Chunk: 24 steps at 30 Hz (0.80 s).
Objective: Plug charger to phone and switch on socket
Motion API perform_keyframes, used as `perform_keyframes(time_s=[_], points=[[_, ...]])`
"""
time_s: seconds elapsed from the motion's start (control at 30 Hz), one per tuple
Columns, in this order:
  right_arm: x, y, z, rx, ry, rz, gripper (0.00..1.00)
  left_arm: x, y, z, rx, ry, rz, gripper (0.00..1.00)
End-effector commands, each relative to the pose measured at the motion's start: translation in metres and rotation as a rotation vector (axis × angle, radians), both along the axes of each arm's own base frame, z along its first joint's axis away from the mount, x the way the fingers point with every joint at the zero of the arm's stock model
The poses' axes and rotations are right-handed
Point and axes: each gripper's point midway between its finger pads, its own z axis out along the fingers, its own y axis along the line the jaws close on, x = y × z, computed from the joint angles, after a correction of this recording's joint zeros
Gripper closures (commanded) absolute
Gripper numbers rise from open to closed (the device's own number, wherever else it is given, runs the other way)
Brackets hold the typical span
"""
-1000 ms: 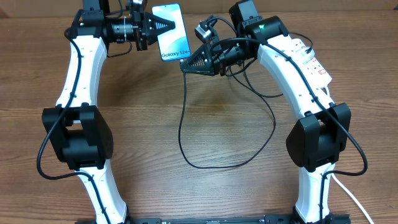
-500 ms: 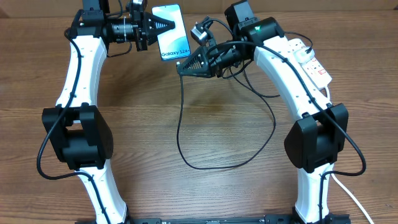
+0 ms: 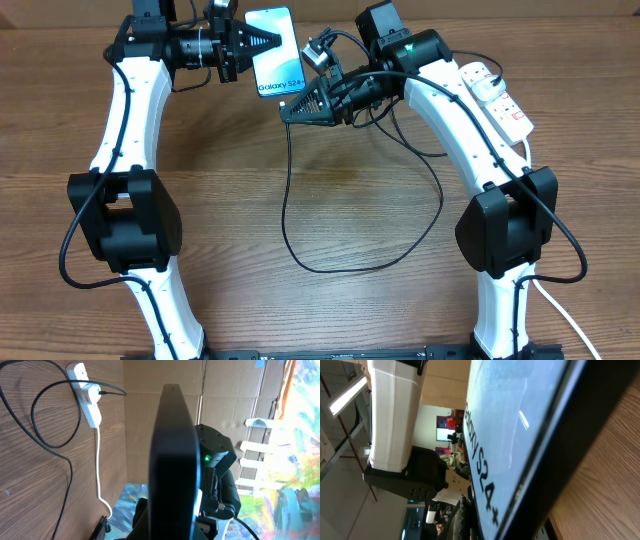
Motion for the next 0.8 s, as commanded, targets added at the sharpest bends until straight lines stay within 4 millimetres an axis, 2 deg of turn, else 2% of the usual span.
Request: perform_keyframes(time_s=[0.0, 0.3, 0.47, 0.77], points=[[0.0001, -0.0066, 0.0249, 0.029, -0.065, -0.013, 0.96, -0.0114, 0.0002, 0.0329, -0.028, -0.097, -0.031, 0.96], [0.0044, -0.0104, 0.0252, 0.026, -0.055, -0.027, 0.96, -0.0117, -0.0017, 0.0325, -0.024, -0.11, -0.034, 0.96], [-0.0011, -0.0022, 0.0259, 0.032, -0.07, -0.006, 0.96, -0.012, -0.0028, 0.0324, -0.025, -0.106, -0.036, 0.96], [-0.0005, -0.0019, 0.0261, 0.034, -0.077, -0.006, 0.96, -0.0133, -0.0063, 0.0325, -0.027, -0.095, -0.043, 0.96]])
